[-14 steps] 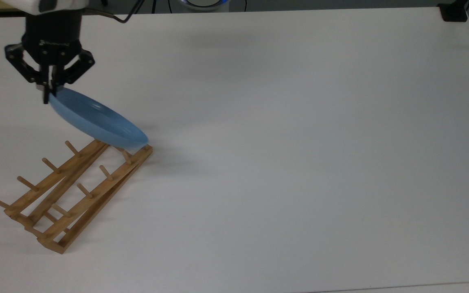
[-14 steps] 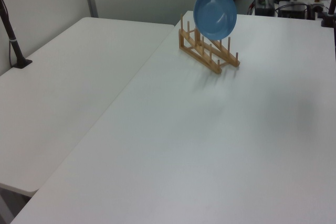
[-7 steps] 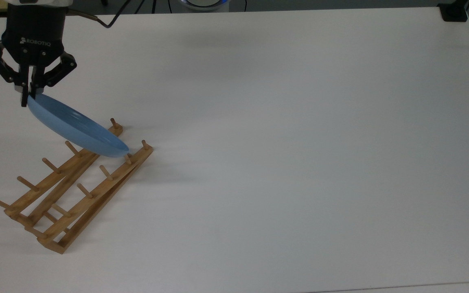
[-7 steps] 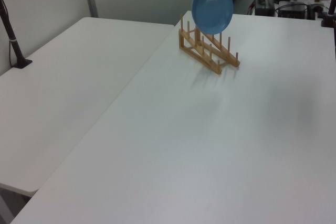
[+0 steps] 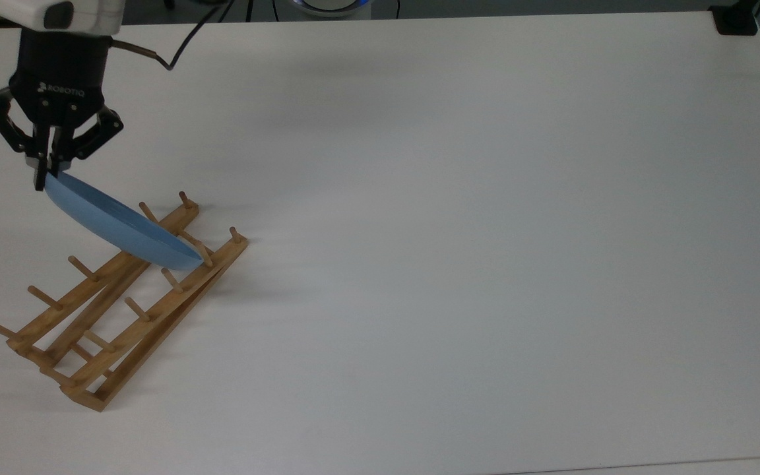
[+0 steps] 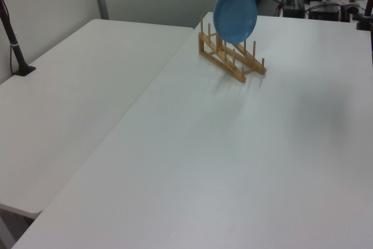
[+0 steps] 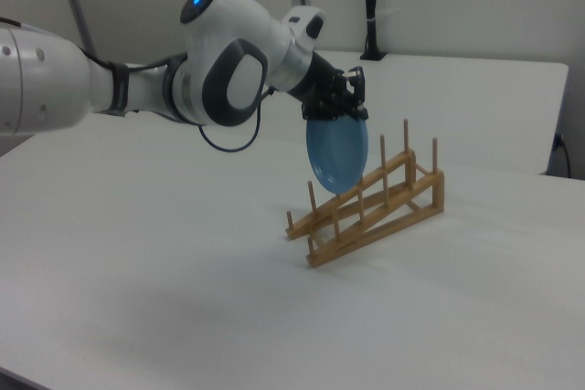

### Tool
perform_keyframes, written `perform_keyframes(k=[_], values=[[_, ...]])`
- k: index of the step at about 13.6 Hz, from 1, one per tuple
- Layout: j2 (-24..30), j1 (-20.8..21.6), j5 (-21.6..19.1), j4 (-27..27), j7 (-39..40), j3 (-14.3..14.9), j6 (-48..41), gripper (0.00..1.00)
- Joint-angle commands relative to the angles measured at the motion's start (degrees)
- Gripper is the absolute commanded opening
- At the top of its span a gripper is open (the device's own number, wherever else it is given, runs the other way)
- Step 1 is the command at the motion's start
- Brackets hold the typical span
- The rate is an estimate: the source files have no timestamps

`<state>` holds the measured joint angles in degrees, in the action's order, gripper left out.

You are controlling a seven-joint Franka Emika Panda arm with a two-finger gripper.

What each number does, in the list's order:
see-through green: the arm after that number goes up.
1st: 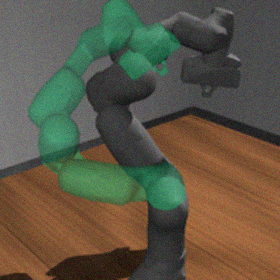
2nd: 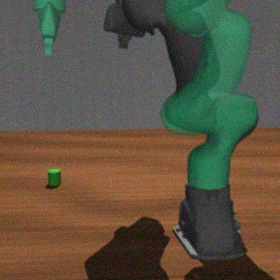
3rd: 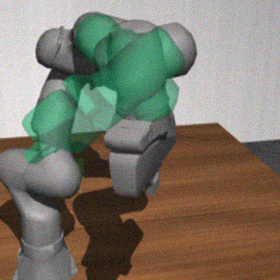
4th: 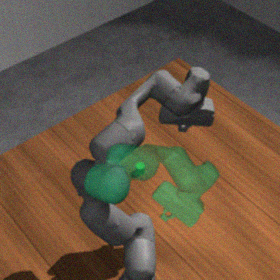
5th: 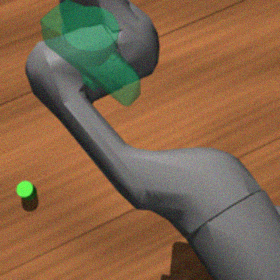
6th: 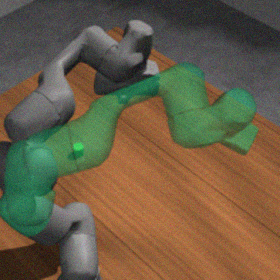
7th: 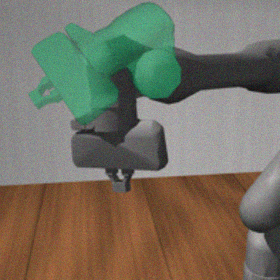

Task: Place plate in plate rack
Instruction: 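Lower the upright plate between the rack's dowel pegs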

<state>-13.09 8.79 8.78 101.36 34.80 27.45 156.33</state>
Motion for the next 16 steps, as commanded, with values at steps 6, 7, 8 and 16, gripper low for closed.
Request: perform_keyframes(k=[6, 7, 8, 16], values=[[0.3, 1.0, 0.9, 4.3, 2.0, 0.6, 3.1, 0.02], [0.3, 1.1, 0.9, 5.3, 2.5, 0.6, 4.0, 0.02], [0.3, 1.1, 1.0, 5.9, 2.6, 0.6, 4.9, 0.02], [-1.3, 0.6, 1.0, 6.6, 4.0, 0.6, 5.5, 0.29]])
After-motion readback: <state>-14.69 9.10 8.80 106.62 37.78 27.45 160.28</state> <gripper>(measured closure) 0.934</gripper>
